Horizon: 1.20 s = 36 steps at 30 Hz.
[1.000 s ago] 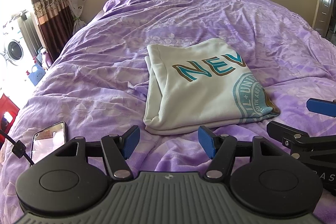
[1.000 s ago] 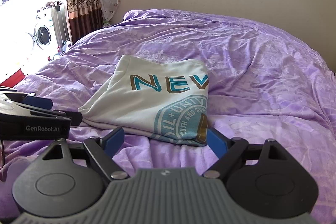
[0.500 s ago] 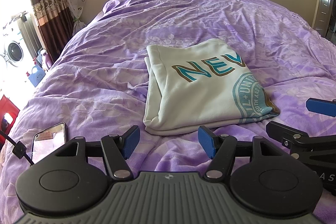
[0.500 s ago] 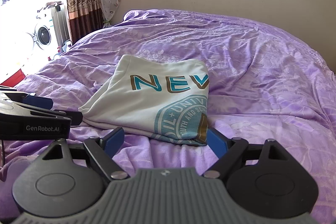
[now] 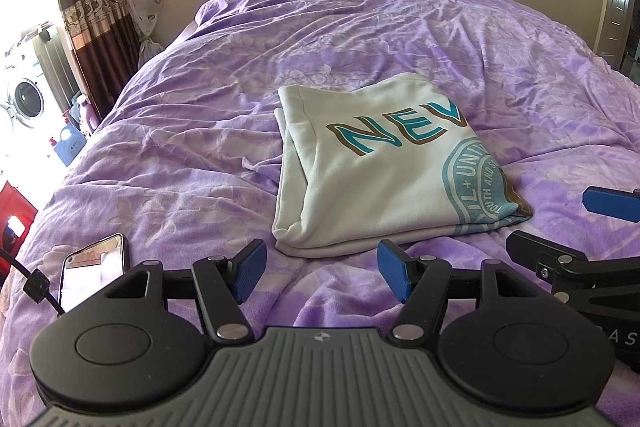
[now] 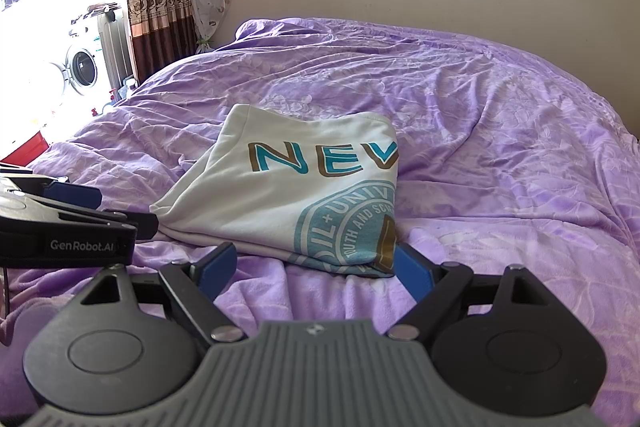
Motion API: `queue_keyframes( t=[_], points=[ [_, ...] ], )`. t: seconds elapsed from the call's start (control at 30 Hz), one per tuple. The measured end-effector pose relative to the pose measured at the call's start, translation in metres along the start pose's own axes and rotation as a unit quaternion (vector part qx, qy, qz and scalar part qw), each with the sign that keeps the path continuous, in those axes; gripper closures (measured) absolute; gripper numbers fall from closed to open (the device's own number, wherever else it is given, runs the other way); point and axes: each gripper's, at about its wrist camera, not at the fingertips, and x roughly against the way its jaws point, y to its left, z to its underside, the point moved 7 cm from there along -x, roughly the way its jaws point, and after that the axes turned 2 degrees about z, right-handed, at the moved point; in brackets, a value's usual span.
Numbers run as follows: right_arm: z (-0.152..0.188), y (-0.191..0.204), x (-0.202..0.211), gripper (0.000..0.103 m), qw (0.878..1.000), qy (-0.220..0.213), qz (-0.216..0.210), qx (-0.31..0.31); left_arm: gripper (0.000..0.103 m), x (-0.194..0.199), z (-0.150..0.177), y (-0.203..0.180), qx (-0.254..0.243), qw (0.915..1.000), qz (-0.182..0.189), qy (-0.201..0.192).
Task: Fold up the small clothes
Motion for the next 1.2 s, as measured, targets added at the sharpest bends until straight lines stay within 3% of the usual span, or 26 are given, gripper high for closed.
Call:
queue_keyframes(
  t=[1.2],
  points=[
    [0.0032,0.001,-0.0031,0.021,1.0,0.002,-0.001,0.001,0.031,0.0042,-0.0043,-0.0008,-0.009,0.9998,0.007,-0.016]
  ],
)
